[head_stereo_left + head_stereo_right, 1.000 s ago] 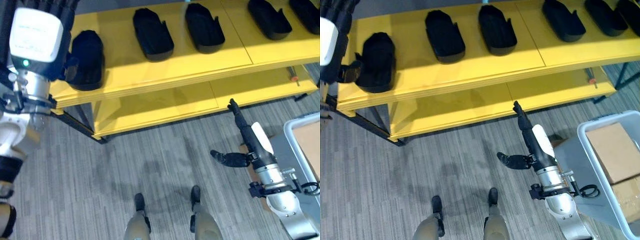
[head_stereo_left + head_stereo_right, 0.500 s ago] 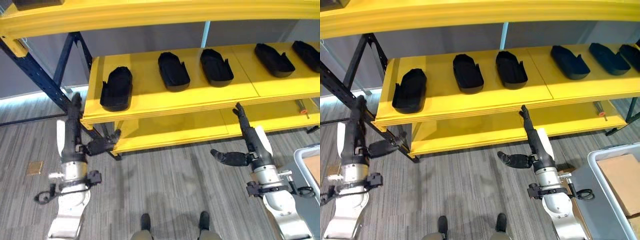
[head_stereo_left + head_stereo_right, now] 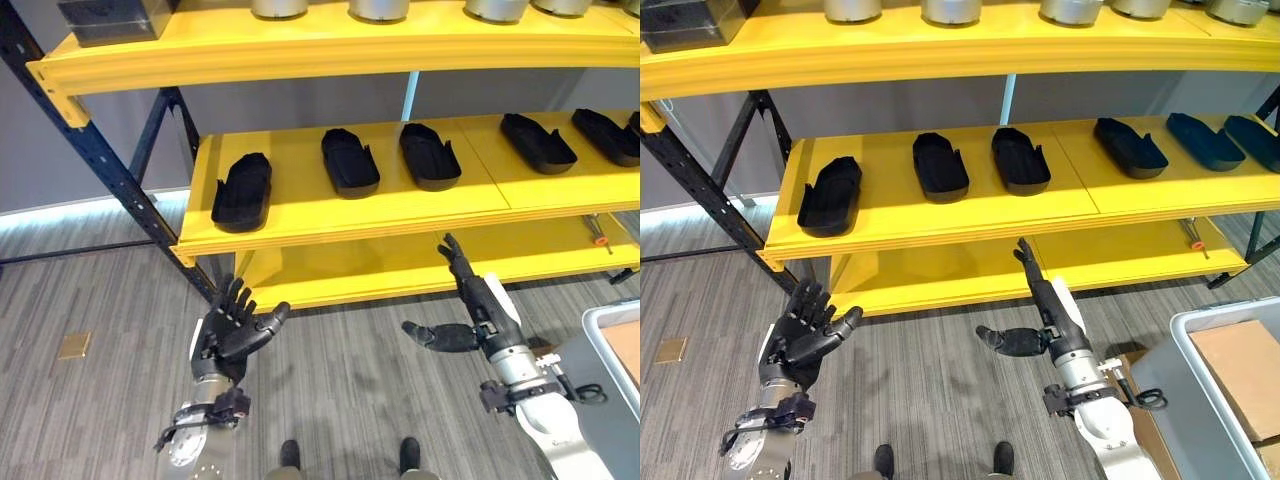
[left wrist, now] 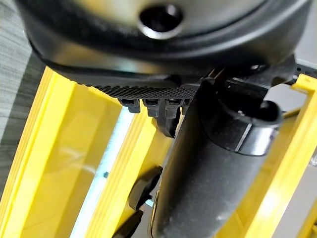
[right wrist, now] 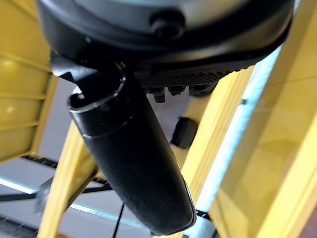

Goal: Move parts from the plastic box to the shelf.

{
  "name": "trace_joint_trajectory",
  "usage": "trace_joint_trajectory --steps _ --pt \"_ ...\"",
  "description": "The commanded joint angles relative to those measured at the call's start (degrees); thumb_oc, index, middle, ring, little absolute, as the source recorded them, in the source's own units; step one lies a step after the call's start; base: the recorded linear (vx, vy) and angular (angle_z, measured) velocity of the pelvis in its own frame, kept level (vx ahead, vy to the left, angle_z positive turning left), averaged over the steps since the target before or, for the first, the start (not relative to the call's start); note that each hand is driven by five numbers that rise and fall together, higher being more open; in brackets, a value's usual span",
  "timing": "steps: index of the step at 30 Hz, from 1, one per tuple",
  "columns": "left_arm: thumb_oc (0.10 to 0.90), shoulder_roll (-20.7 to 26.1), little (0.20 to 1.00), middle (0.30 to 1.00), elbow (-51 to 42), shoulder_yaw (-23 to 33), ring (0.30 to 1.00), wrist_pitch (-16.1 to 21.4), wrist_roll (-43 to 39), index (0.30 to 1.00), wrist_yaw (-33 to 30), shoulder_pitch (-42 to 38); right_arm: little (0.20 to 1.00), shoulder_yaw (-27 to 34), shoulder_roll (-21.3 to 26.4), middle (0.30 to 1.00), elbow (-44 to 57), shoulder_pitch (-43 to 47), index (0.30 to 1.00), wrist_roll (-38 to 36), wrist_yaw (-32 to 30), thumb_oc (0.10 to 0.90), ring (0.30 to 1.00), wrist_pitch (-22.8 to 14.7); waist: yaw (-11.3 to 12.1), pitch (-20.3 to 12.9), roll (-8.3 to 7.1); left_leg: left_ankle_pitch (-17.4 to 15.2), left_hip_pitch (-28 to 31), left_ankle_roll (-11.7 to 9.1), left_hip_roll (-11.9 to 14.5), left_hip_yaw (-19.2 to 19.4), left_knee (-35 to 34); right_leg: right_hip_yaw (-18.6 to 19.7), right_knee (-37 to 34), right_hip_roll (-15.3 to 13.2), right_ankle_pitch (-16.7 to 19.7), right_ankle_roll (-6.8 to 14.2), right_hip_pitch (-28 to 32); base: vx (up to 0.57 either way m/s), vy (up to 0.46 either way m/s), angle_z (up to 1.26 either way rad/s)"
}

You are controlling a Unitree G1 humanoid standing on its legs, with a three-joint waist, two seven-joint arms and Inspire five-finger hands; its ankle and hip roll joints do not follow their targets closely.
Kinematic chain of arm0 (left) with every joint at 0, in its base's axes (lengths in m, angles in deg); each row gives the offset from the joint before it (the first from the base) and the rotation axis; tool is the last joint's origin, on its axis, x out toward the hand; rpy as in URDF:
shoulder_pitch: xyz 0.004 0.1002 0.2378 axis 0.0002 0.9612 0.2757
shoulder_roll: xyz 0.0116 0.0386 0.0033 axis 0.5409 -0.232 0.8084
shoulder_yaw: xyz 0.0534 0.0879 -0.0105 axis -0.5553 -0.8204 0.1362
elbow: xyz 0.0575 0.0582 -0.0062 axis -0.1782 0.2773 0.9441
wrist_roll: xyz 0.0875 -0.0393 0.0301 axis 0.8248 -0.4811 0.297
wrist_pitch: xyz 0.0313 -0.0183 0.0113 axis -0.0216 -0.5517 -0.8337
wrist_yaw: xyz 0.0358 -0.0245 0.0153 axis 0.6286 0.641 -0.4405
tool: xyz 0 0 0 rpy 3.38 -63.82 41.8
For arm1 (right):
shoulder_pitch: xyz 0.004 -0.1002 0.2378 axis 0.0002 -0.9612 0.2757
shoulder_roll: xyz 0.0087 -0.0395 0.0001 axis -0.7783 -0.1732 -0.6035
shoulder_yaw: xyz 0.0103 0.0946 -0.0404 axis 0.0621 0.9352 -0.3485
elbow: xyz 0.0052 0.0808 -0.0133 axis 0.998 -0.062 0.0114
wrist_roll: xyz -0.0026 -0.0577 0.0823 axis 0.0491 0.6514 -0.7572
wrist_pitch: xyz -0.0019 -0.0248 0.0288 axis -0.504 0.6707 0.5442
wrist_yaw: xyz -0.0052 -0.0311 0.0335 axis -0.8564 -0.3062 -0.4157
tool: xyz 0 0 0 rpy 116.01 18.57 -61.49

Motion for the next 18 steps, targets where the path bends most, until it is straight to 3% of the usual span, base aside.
trace_joint_trajectory --steps 1,4,6,8,9,10,12,13,14,15,17,18 --pt "0.900 4.0 1.000 1.000 -5.4 2.1 1.000 6.8 -1.6 1.000 1.3 -3.0 1.000 0.0 -1.1 1.000 2.2 7.4 1.000 -2.6 -1.0 0.900 1.000 -6.3 1.6 -1.9 -2.83 -4.4 -4.0 2.9 -0.4 -2.6 5.7 -0.3 5.5 -4.6 1.0 2.2 5.4 0.03 0.144 0.14" --pt "0.900 5.2 1.000 1.000 -4.9 0.5 1.000 6.7 0.1 1.000 1.9 -2.7 1.000 -1.4 -1.6 1.000 2.3 7.8 1.000 -3.0 -0.4 0.900 1.000 -6.2 1.7 -1.6 -2.89 -5.3 -4.4 4.5 -3.1 -3.0 6.2 0.6 8.1 -6.5 5.7 2.6 4.2 0.05 0.223 0.13" --pt "0.900 4.4 1.000 1.000 -4.1 -1.3 1.000 5.6 -4.6 1.000 3.2 -2.9 1.000 -1.7 -1.3 1.000 2.6 7.4 1.000 -2.7 0.0 0.900 1.000 -5.9 1.4 -1.8 -2.52 -5.3 -4.1 5.6 -5.0 -3.4 5.5 1.5 9.7 -7.5 8.1 2.4 3.5 0.08 0.246 0.27" --pt "0.900 7.0 1.000 1.000 -6.6 -2.1 1.000 5.8 -0.5 1.000 3.7 -4.0 1.000 -1.5 -1.6 1.000 1.7 7.4 1.000 -3.3 -0.7 0.900 1.000 -5.7 1.2 -1.3 -1.79 -5.4 -2.9 6.7 -6.5 -3.9 4.3 2.5 14.3 -8.0 10.2 1.8 1.6 0.11 0.324 0.23" --pt "0.900 6.8 1.000 1.000 -5.7 -2.8 1.000 6.3 0.0 1.000 3.1 -5.8 1.000 -1.9 -1.7 1.000 1.3 7.9 1.000 -3.1 -1.1 0.900 1.000 -5.7 0.6 -0.5 -1.16 -5.1 -1.3 7.4 -7.2 -4.1 2.6 4.0 19.2 -5.8 8.1 0.5 -1.4 0.07 0.275 0.07" --pt "0.900 6.8 1.000 1.000 -5.7 -2.8 1.000 6.3 0.0 1.000 3.1 -5.9 1.000 -1.9 -1.7 1.000 1.2 7.9 1.000 -3.1 -1.1 0.900 1.000 -5.7 0.6 -0.6 -1.18 -5.0 -1.5 7.4 -7.3 -4.1 2.5 4.0 19.2 -5.9 8.2 0.5 -1.6 0.07 0.225 -0.03" --pt "0.900 6.5 1.000 1.000 -4.1 -3.9 1.000 6.6 0.2 1.000 2.4 -8.6 1.000 -2.6 -1.8 1.000 0.8 8.9 1.000 -3.3 -1.3 0.900 1.000 -5.7 -0.8 0.6 -0.20 -4.4 0.6 7.6 -6.6 -4.6 0.0 7.8 21.2 1.8 -0.4 -2.2 -6.9 0.04 0.134 0.14" --pt "0.900 6.6 1.000 1.000 -4.3 -4.1 1.000 6.9 0.4 1.000 2.1 -9.0 1.000 -2.9 -1.5 1.000 0.9 9.2 1.000 -3.6 -1.2 0.900 1.000 -5.9 -1.2 1.5 -0.28 -4.0 1.1 7.7 -6.3 -4.2 -1.0 7.4 19.8 4.6 -2.8 -2.7 -10.1 0.02 0.080 0.01" --pt "0.900 6.4 1.000 1.000 -4.4 -4.0 1.000 6.9 0.4 1.000 1.8 -9.0 1.000 -3.3 -1.2 1.000 1.1 9.3 1.000 -3.9 -1.1 0.900 1.000 -6.3 -1.2 2.6 -0.63 -4.1 2.1 7.6 -6.4 -3.7 -1.7 6.5 18.5 5.8 -3.1 -2.9 -11.7 0.06 -0.007 -0.46" --pt "0.900 5.8 1.000 1.000 -3.9 -4.2 1.000 7.1 0.5 1.000 1.0 -10.0 1.000 -4.3 -1.0 1.000 0.3 10.2 1.000 -3.8 -1.3 0.900 1.000 -6.3 -1.3 3.9 -1.86 -4.5 3.4 7.3 -6.9 -3.3 -2.5 3.1 12.6 6.9 -1.4 -2.4 -13.7 0.07 -0.048 -0.42" --pt "0.900 5.7 1.000 1.000 -3.9 -4.2 1.000 7.1 0.5 1.000 1.0 -10.1 1.000 -4.3 -1.0 1.000 0.2 10.3 1.000 -3.7 -1.3 0.900 1.000 -6.3 -1.4 4.2 -1.70 -4.5 3.8 7.2 -6.8 -3.5 -2.6 2.8 12.2 7.0 -1.3 -2.4 -13.2 0.08 -0.050 -0.15" --pt "0.900 5.1 1.000 1.000 -3.5 -4.6 1.000 7.2 0.7 1.000 0.6 -10.7 1.000 -5.0 -1.0 1.000 -0.2 11.2 1.000 -3.6 -1.9 0.900 1.000 -6.2 -2.1 4.8 -2.51 -5.2 5.2 6.9 -7.0 -3.2 -3.0 1.0 6.6 7.9 0.7 -1.4 -14.5 0.17 -0.098 0.11"
